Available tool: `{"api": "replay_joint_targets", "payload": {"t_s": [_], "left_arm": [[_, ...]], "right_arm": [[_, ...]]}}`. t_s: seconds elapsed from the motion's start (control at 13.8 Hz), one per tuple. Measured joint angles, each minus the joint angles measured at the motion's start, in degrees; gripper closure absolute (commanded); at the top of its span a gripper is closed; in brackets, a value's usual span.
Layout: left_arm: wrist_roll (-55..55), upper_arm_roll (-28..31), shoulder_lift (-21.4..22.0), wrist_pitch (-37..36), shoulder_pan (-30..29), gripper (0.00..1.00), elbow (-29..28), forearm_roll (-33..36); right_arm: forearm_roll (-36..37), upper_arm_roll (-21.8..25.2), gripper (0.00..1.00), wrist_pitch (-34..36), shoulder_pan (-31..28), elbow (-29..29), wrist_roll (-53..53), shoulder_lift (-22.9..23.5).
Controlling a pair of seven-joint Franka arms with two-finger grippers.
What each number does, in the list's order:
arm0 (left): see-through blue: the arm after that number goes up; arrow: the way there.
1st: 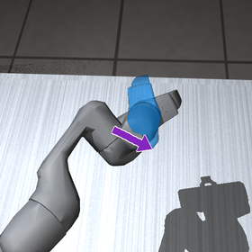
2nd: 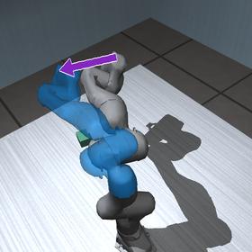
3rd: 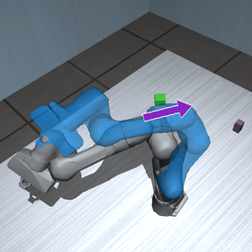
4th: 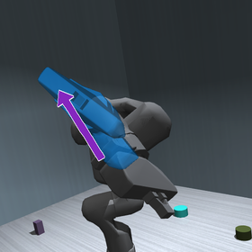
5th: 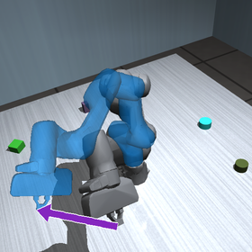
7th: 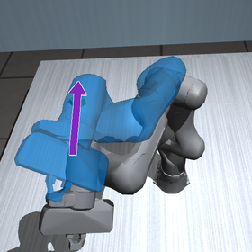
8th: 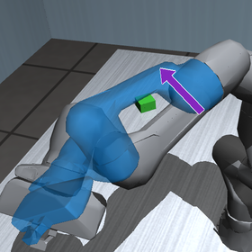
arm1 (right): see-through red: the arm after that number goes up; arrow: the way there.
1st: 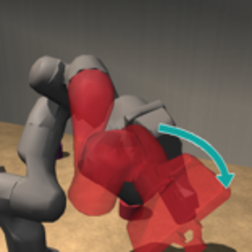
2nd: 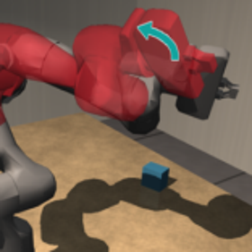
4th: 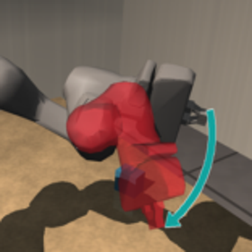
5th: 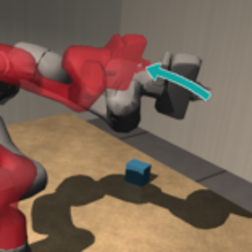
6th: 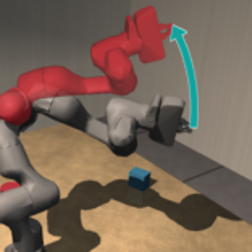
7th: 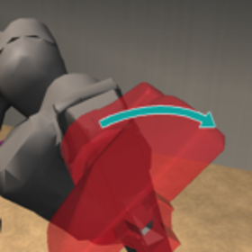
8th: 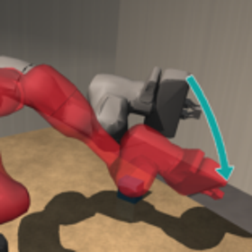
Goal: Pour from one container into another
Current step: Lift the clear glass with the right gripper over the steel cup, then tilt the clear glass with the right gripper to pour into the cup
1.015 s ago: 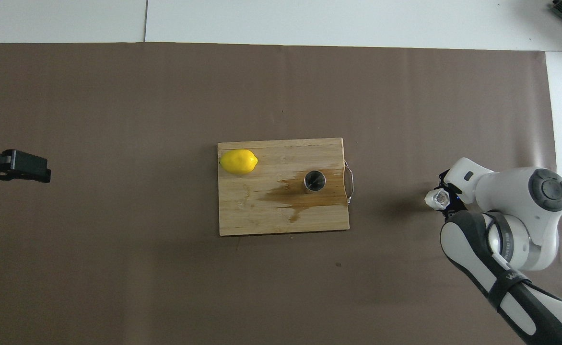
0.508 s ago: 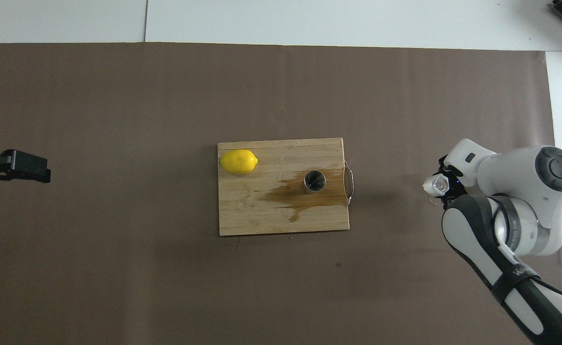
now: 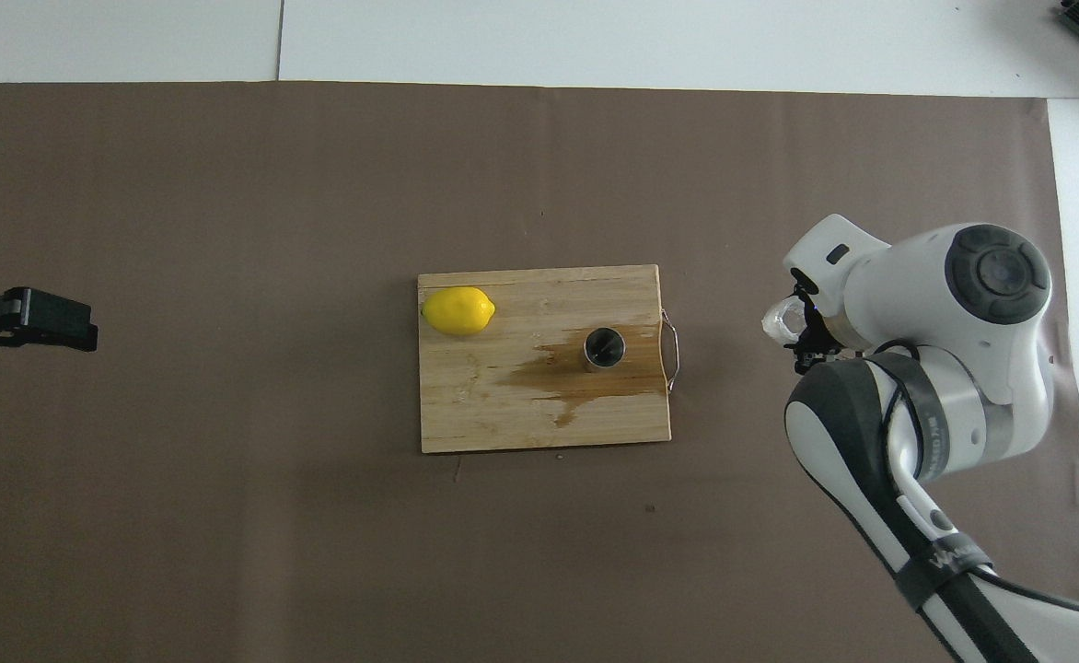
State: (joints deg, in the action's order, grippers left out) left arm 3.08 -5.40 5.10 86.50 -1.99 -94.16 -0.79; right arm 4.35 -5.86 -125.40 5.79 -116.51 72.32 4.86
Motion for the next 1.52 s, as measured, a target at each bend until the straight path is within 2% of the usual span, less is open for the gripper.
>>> {"api": "replay_joint_targets", "payload": {"t_s": [0.22, 0.51, 0.87, 1.52], "left_arm": [[0.0, 0.0, 0.0, 0.0, 0.0, 0.0, 0.0, 0.0], [0.0, 0.0, 0.0, 0.0, 0.0, 0.0, 0.0, 0.0], [0.0, 0.0, 0.0, 0.0, 0.0, 0.0, 0.0, 0.0], [0.0, 0.0, 0.0, 0.0, 0.0, 0.0, 0.0, 0.0]], "right_arm": [[1.6, 0.0, 1.0, 5.0, 2.9, 6.0, -3.5, 1.5], [7.4, -0.1, 1.0, 10.8, 8.2, 13.8, -10.1, 4.2], [14.6, -0.1, 1.0, 22.4, 12.5, 24.0, -12.5, 8.4], [24.6, -0.2, 1.0, 30.6, 20.6, 26.0, -15.1, 11.0]]}}
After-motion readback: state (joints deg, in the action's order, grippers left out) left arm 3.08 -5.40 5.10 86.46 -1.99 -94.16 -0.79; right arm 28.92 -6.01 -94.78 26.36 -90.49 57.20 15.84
